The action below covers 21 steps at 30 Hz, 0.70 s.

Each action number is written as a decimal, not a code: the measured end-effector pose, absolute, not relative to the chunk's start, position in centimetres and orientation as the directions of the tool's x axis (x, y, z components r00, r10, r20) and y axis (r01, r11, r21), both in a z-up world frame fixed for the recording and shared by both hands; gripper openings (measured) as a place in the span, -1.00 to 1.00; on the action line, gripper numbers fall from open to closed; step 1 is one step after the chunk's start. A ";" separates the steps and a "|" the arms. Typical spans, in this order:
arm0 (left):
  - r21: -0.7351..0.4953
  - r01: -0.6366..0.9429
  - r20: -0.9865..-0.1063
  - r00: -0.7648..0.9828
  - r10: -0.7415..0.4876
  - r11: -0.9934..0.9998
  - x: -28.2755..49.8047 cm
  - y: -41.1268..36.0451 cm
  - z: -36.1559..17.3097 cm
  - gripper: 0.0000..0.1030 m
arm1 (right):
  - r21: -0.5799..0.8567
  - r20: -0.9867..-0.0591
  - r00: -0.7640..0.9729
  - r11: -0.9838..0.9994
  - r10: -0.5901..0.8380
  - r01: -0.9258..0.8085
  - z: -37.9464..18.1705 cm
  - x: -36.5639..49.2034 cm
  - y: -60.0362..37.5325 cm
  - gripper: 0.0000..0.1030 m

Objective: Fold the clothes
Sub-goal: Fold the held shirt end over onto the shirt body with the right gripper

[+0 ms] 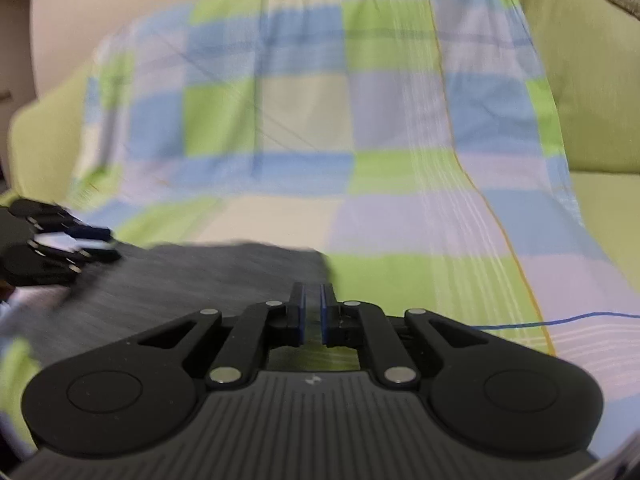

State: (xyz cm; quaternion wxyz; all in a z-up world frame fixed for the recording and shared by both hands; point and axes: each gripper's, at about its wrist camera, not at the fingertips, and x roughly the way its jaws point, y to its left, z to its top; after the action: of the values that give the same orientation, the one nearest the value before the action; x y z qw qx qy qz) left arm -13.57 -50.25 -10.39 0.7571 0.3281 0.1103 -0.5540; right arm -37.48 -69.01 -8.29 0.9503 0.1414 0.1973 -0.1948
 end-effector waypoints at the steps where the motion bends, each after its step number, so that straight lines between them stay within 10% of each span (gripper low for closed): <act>1: 0.363 0.920 -0.533 0.332 -0.778 0.144 -14.7 -49.8 -10.4 -0.29 | 0.201 -0.426 0.861 0.899 -0.277 0.389 -8.0 -37.5 -67.5 -0.88; 21: 0.270 0.960 -0.623 0.235 -0.746 0.077 -18.3 -45.6 -14.3 -0.20 | 0.225 -0.560 0.784 0.862 -0.267 0.454 -11.7 -41.4 -64.3 -1.00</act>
State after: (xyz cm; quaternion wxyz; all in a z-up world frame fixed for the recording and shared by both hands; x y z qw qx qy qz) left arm -18.27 -45.63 -14.27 0.7151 0.3259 0.1640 -0.5963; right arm -41.44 -64.28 -11.67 0.9278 0.1767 0.2650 -0.1943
